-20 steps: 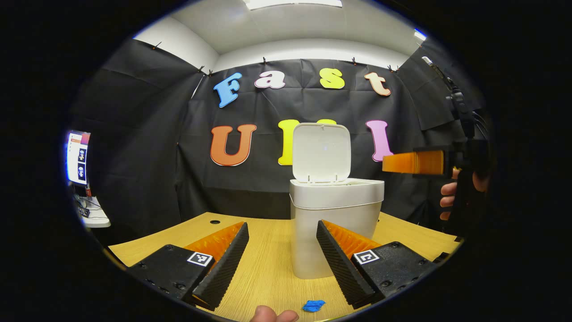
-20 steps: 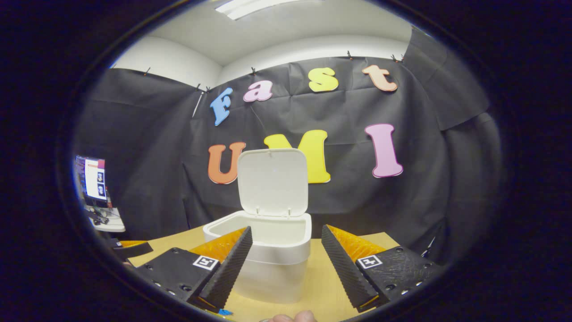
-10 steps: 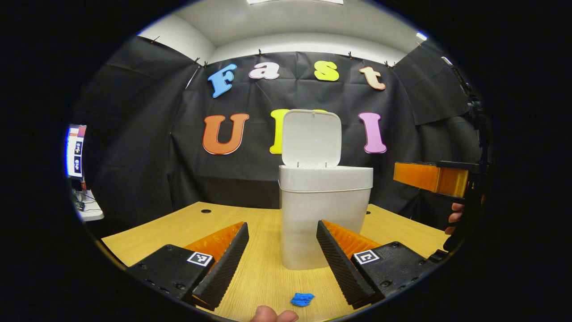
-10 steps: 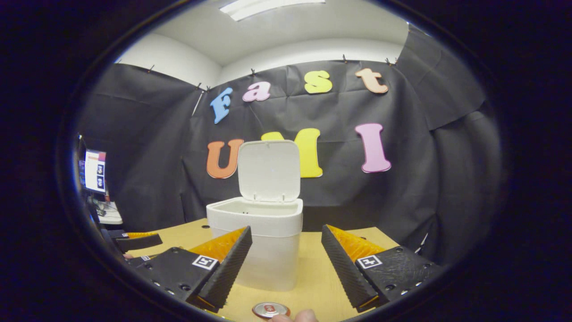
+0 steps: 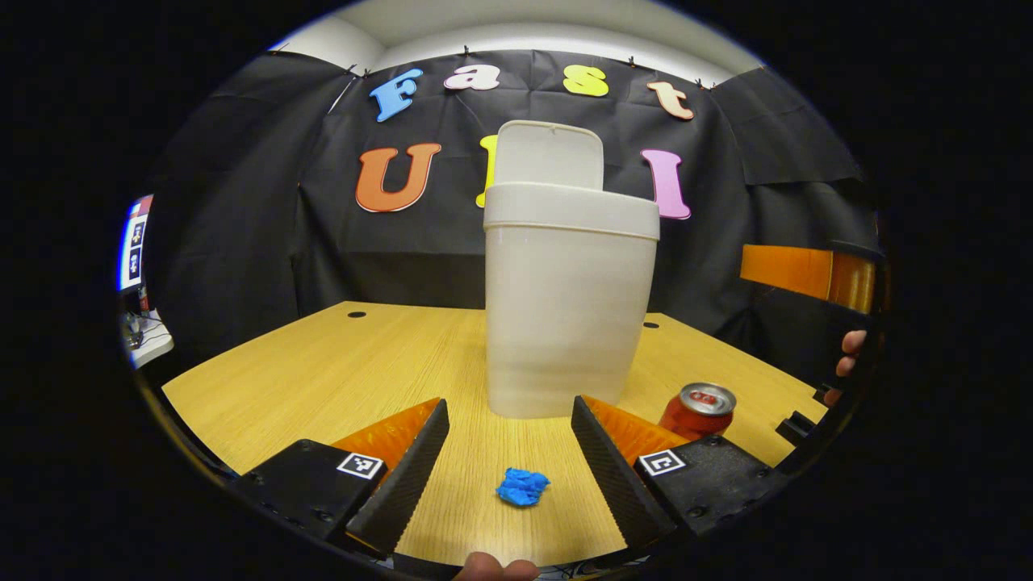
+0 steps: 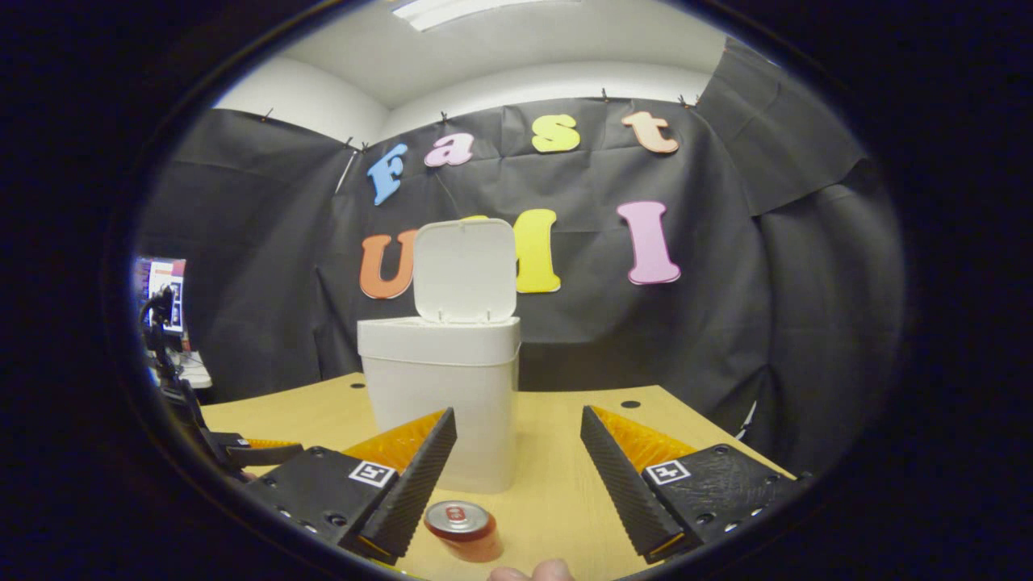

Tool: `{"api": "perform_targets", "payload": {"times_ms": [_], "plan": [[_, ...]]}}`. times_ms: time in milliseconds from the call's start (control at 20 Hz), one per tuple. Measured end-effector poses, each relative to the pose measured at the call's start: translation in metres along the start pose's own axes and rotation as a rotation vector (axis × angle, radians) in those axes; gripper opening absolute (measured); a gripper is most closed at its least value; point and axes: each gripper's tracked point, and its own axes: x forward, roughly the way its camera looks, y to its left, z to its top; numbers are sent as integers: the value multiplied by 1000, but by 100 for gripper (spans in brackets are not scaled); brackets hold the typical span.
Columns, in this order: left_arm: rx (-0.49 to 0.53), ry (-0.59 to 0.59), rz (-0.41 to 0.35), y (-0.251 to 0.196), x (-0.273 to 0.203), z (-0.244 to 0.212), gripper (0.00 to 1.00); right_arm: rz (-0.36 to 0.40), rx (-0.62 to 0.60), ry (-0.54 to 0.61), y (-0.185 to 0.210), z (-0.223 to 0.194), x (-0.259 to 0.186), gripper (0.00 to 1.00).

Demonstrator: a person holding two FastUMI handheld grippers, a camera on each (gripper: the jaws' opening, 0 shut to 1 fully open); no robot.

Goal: Press the lid of the desktop garbage bin to open it, pick up the crumpled paper on the desktop and throw it into the bin, then pick up the pop can on the desktop and drop it into the bin, and finally close the garbage bin lid.

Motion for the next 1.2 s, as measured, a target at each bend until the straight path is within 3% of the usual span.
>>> {"api": "perform_targets", "payload": {"times_ms": [250,750,1200], "plan": [[-50,126,-9,-4,1,-52,99,-24,-2,2,-14,-15,-15,96],[-12,214,3,-9,16,-82,98,-10,-27,33,-12,-38,-18,96],[40,225,48,8,21,-82,57,-33,-35,30,-20,-40,-19,98]]}}
